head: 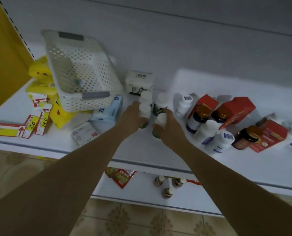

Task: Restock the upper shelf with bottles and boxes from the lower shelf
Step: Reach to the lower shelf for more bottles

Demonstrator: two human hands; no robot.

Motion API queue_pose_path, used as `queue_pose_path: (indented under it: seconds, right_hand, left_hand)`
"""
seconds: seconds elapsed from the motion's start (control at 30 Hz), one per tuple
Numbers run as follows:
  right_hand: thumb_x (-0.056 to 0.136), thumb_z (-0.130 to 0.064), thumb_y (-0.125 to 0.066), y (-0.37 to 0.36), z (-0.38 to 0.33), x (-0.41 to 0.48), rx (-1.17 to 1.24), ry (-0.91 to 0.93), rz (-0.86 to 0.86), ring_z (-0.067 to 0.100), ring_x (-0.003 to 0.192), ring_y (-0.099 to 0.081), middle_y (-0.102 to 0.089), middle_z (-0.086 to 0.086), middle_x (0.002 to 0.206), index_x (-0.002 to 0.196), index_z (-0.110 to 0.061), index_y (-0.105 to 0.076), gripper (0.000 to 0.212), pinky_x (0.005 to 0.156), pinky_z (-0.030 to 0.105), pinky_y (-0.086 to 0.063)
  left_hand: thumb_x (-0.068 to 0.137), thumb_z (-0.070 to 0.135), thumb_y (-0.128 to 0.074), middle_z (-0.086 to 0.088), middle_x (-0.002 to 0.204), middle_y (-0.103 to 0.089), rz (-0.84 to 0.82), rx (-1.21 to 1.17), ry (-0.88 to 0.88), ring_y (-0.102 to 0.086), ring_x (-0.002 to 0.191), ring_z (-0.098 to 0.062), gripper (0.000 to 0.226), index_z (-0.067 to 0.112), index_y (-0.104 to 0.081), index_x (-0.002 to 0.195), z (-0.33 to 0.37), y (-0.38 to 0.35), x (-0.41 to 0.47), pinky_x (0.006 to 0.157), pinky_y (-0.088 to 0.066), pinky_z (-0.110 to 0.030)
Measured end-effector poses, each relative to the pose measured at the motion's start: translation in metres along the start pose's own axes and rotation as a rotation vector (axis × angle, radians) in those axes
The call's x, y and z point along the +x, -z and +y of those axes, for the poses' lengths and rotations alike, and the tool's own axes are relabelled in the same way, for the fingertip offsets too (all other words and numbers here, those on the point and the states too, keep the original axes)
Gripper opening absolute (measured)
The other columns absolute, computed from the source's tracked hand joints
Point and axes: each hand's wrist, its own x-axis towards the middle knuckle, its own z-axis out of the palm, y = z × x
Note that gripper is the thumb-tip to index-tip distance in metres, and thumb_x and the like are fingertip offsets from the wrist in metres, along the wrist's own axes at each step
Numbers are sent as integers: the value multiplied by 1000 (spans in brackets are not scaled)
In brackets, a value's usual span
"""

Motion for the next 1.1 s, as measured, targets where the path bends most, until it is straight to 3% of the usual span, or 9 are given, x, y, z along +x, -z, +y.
queue_pose_path:
  seconds: [0.13,0.27,0.33,0.4,0.53,0.67,0.77,0.87,1.1]
  right_hand:
    - [85,-25,-67,18,-17,-8,171,-71,-22,18,97,-54,-51,0,107,124,-11,-38,50,76,27,-44]
    - [85,-34,-67,47,-40,-26,247,-10,-39,6,88,-55,-57,-6,99,112,-17,-47,38,64,15,-42]
    - [83,-38,-68,62,-52,-39,418,-37,-71,11,100,-60,-63,-4,108,112,-20,-51,38,76,21,-50]
    - [76,-46,-72,75,-66,-55,562,-70,-115,18,109,-63,-67,-3,116,112,-27,-57,43,95,38,-51]
    - [66,-56,-76,100,-108,-92,709,-75,-158,21,108,-65,-68,3,119,122,-22,-57,68,99,42,-49]
    - [83,-45,-65,132,-158,-129,739,-25,-157,23,97,-69,-72,5,106,108,-24,-63,33,86,38,-56]
    - [85,-46,-62,154,-194,-156,714,54,-148,23,85,-71,-73,9,100,108,-17,-64,37,74,34,-57]
    - [87,-45,-59,177,-228,-180,739,92,-147,25,80,-70,-73,14,98,109,-10,-66,43,72,33,-57]
    - [90,-42,-54,228,-295,-213,866,286,-182,25,80,-69,-72,13,94,112,-9,-64,41,72,34,-56]
  left_hand:
    - [85,22,-67,-9,126,-56,-1,-116,-18,-54,115,-26,52,10,-45,131,10,2,-12,86,-39,-26]
    - [85,23,-68,-12,121,-59,-55,-357,48,-59,106,-24,50,12,-46,128,29,24,-34,84,-48,-28]
    - [88,25,-64,-9,115,-61,-97,-478,48,-61,97,-17,43,14,-48,125,45,40,-55,81,-50,-23]
    - [88,25,-63,-9,108,-62,-137,-589,44,-62,96,-18,36,18,-48,120,63,56,-80,86,-51,-26]
    - [86,23,-66,-11,111,-64,-219,-744,29,-65,103,-23,27,23,-48,107,98,89,-126,86,-52,-32]
    - [84,23,-67,-11,115,-62,-252,-807,-10,-64,107,-26,30,24,-45,105,137,129,-168,93,-51,-42]
    - [86,20,-65,-16,114,-63,-290,-850,-51,-65,104,-32,32,17,-47,112,165,160,-195,91,-52,-50]
    - [88,20,-62,-16,112,-67,-394,-847,-127,-66,102,-34,26,15,-53,112,194,193,-222,85,-55,-47]
    - [90,28,-61,-13,100,-68,-284,-763,-363,-68,89,-28,27,14,-54,112,252,248,-258,81,-55,-42]
